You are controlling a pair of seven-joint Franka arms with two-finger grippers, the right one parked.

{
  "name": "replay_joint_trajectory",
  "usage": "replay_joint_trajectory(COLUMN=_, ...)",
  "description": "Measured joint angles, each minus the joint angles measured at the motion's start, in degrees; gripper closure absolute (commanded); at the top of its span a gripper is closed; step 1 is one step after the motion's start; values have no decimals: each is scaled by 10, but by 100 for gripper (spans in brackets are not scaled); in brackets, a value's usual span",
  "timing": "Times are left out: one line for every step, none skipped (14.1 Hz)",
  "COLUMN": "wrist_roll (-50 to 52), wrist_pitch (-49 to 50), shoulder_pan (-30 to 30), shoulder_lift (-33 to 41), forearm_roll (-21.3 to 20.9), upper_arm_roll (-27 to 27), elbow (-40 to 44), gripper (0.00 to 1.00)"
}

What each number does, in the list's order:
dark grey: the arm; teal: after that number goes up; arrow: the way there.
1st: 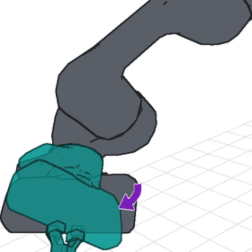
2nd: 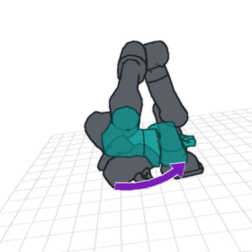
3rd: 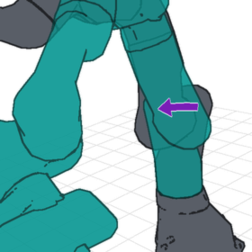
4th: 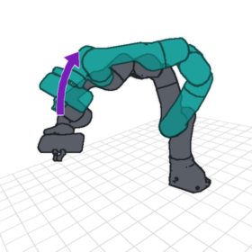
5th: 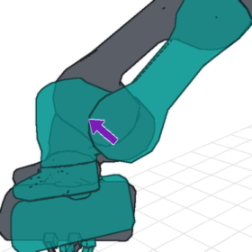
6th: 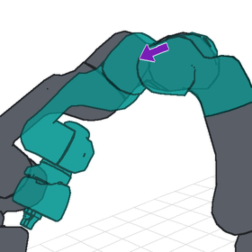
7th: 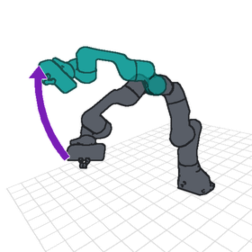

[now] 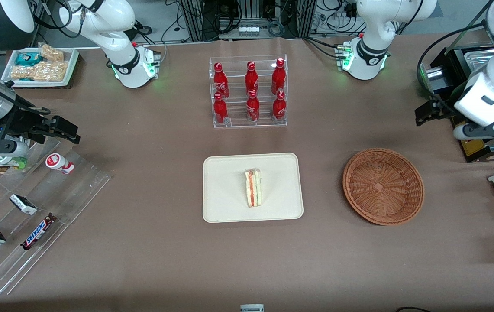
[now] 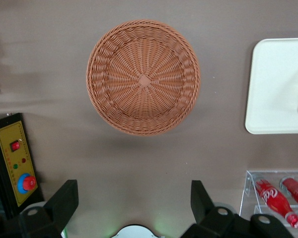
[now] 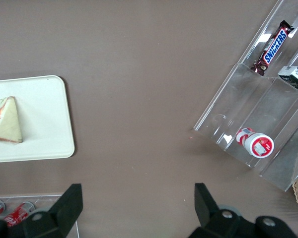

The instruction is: Place sandwich from basket to tray

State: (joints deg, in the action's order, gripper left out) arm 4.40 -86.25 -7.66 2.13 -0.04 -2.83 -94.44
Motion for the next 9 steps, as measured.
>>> replay_joint_trajectory(wrist_roll=-11, wrist_pitch=5, shoulder_pan=-1, shoulder_lift=0, forearm_roll=3, upper_arm_roll=-4, elbow=9, gripper=0)
replay_joint_trajectory(wrist_roll=-18, wrist_pitch=5, shoulder_pan=-1, shoulder_lift=0, forearm_roll=4, upper_arm_roll=-7, elbow=17, gripper=0)
replay_joint_trajectory(wrist_roll=-21, wrist_pitch=5, shoulder_pan=-1, shoulder_lift=0, forearm_roll=4, upper_arm_roll=-8, elbow=22, gripper=0)
replay_joint_trajectory(wrist_roll=-22, wrist_pitch=5, shoulder_pan=-1, shoulder_lift=0, forearm_roll=4, upper_arm_roll=-9, elbow=25, gripper=0)
replay_joint_trajectory(wrist_roll=-23, wrist_pitch=5, shoulder_pan=-1, shoulder_lift=0, forearm_roll=4, upper_arm_roll=-9, elbow=27, gripper=0)
replay_joint_trajectory(wrist_roll=-24, wrist_pitch=5, shoulder_pan=-1, shoulder_lift=0, forearm_roll=4, upper_arm_roll=-9, elbow=28, gripper=0)
replay_joint_trajectory(wrist_roll=-24, wrist_pitch=5, shoulder_pan=-1, shoulder_lift=-1, forearm_roll=4, upper_arm_roll=-10, elbow=28, gripper=0)
replay_joint_trajectory(wrist_roll=-24, wrist_pitch=5, shoulder_pan=-1, shoulder_lift=-2, forearm_roll=4, upper_arm_roll=-10, elbow=28, gripper=0)
replay_joint_trajectory(wrist_roll=-24, wrist_pitch=5, shoulder_pan=-1, shoulder_lift=-3, forearm_roll=4, upper_arm_roll=-10, elbow=28, gripper=0)
